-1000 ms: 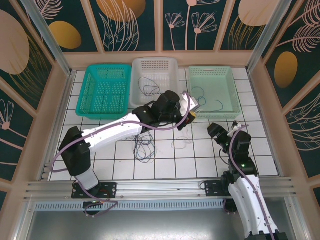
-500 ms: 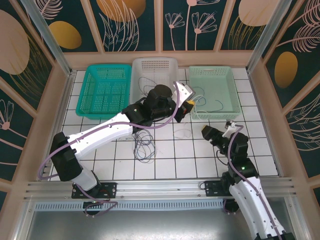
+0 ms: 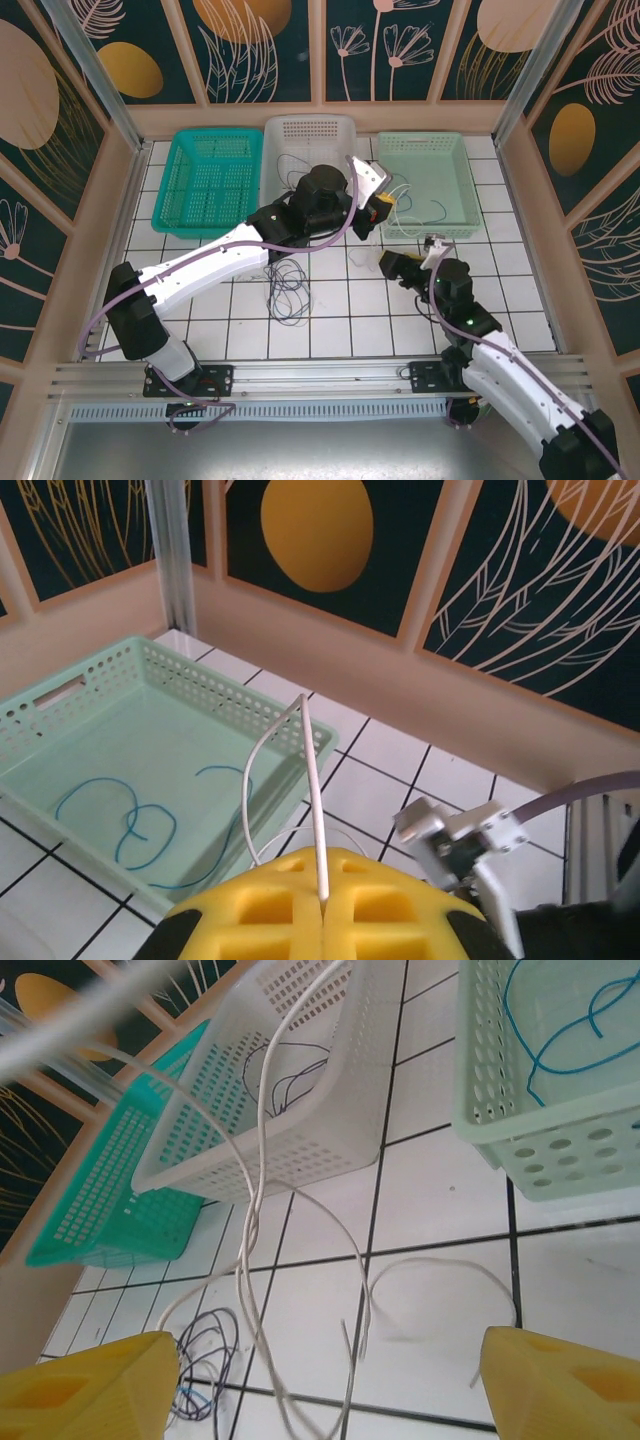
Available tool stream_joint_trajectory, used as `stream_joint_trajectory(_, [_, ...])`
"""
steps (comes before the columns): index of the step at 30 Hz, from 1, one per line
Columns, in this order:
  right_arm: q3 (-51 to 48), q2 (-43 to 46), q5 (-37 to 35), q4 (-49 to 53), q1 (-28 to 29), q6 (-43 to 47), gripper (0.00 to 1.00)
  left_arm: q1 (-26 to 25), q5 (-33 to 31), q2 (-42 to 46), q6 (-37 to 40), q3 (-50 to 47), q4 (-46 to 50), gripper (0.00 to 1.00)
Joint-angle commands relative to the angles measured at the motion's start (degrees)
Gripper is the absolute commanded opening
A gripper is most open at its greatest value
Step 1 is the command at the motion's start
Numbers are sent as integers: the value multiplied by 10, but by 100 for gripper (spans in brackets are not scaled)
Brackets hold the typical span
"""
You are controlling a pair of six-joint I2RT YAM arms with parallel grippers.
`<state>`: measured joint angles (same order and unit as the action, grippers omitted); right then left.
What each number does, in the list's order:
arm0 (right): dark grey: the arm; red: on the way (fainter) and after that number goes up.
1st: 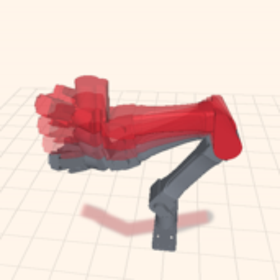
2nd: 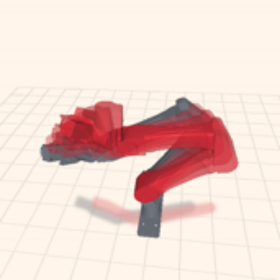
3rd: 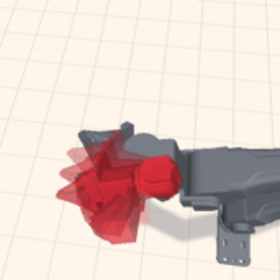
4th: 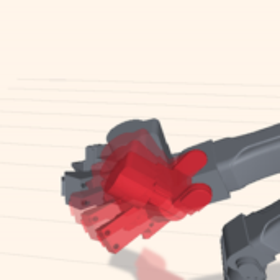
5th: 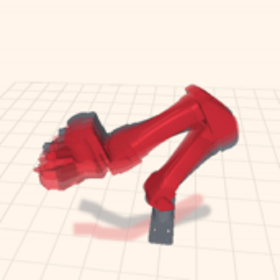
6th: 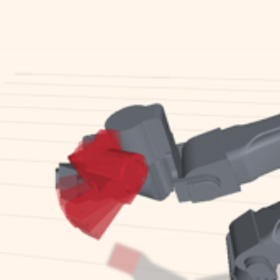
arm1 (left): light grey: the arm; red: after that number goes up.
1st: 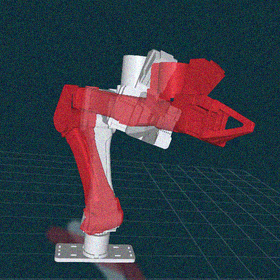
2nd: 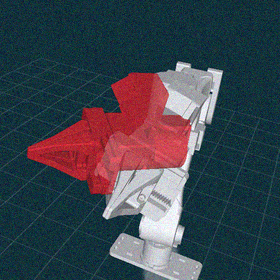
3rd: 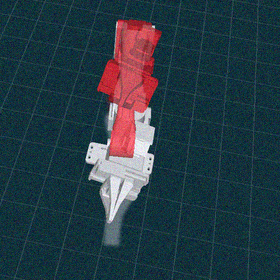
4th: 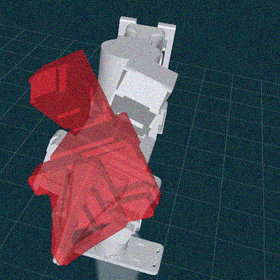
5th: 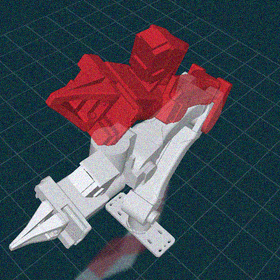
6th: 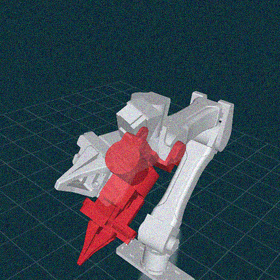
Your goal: Untangle the cables
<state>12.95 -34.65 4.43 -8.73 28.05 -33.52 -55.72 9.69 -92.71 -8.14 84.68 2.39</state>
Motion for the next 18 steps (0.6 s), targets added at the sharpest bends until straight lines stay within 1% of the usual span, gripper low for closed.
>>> stream_joint_trajectory(1, [-2, -46, -39, -139, 12, -3, 83, 3, 20, 15, -24, -3, -42, 0])
stream_joint_trajectory(5, [20, -121, -46, -172, 30, 3, 83, 3, 22, 18, -42, -9, -63, 0])
stream_joint_trajectory(6, [28, -139, -49, -170, 30, 8, 82, 3, 23, 18, -48, -9, -70, 0])
stream_joint_trajectory(8, [36, -168, -50, -162, 48, 10, 78, 3, 26, 18, -54, -5, -85, 0])
stream_joint_trajectory(10, [38, -186, -68, -154, 55, 9, 73, 3, 26, 20, -56, 2, -93, 0])
stream_joint_trajectory(12, [33, -189, -95, -145, 57, 0, 66, 3, 25, 24, -55, 7, -98, 0])
stream_joint_trajectory(15, [26, -180, -134, -123, 57, -13, 52, 3, 30, 33, -55, 7, -106, 0])
stream_joint_trajectory(18, [27, -168, -152, -82, 56, -22, 42, 4, 21, 46, -51, 6, -108, 0])
